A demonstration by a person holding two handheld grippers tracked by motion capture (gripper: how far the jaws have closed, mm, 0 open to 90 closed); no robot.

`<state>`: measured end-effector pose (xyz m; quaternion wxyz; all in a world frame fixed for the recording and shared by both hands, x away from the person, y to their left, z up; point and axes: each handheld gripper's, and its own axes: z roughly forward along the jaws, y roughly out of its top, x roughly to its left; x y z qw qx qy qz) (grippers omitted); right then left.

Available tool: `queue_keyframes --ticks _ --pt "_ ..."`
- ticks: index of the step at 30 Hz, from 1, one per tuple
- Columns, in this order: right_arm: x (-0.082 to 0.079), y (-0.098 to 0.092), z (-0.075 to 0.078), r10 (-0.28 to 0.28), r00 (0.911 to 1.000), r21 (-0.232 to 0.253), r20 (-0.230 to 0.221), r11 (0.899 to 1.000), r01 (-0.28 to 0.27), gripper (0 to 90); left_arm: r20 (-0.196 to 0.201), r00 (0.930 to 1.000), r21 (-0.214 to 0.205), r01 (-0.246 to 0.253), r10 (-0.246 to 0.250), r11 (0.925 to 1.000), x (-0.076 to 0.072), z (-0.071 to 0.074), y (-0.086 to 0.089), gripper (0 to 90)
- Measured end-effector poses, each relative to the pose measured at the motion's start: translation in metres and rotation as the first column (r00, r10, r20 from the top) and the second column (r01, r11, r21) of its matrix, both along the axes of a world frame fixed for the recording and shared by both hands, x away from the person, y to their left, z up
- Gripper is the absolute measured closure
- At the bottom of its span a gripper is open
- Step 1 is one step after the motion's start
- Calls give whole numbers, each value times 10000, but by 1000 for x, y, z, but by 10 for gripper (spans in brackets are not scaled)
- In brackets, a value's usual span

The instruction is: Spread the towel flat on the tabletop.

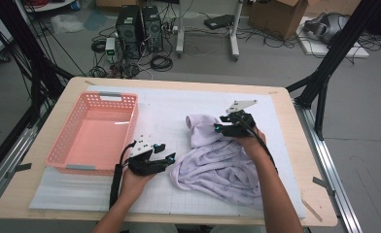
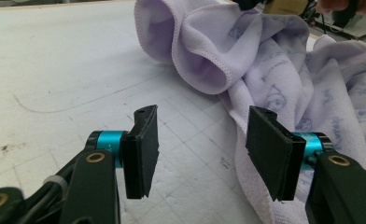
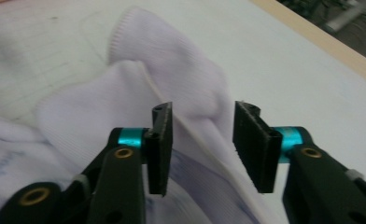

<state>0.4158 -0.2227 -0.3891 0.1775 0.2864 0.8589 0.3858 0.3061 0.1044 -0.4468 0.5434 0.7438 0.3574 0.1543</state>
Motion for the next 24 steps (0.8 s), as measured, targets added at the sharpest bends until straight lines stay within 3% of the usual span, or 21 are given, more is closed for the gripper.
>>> queue_keyframes --ticks 2,3,4,5,9,12,14,16,18,19,21,22,24 --pt "1 14 -6 526 9985 -307 -116 9981 -529 559 7 10000 -12 -12 12 10000 0 0 0 442" --pt "1 21 -9 738 9970 -605 -250 9953 -752 651 9 10000 24 16 -16 10000 0 0 1 442" --pt "1 25 -11 1072 9936 -876 -365 9901 -1101 811 0 10000 23 22 -22 10000 0 0 1 442" --pt "0 28 -11 1152 9929 -1102 -296 9869 -1177 840 -3 10000 3 16 -16 10000 0 0 1 442" --pt "1 11 2 44 9993 -522 359 9986 -26 853 -24 10000 23 16 -16 10000 0 -1 0 442" --pt "3 -15 11 -1441 9865 -285 774 9888 1467 849 -16 10000 69 64 -64 10000 0 -1 0 444" --pt "5 -32 14 -2473 9647 -279 908 9677 2507 846 -22 10000 57 52 -52 10000 0 -1 -1 446" --pt "6 -48 14 -3504 9329 -313 838 9348 3539 842 -19 10000 54 54 -54 10000 0 -1 -1 449" --pt "7 -63 10 -4540 8866 -753 881 8845 4604 863 -34 10000 47 44 -44 10000 0 -1 -1 450" --pt "8 -71 5 -5100 8560 -1167 842 8481 5168 863 -31 10000 49 45 -44 10000 0 -1 -1 451" --pt "8 -83 -2 -5689 8204 -1281 576 8108 5712 860 -22 10000 51 76 -76 10000 0 -1 -1 452" --pt "7 -89 -5 -5923 8046 -1231 419 7961 5925 837 -17 10000 47 68 -67 10000 0 -1 0 453" --pt "3 -92 -7 -6059 7944 -850 432 7900 6072 740 -54 10000 -17 36 -36 10000 0 -1 0 454"
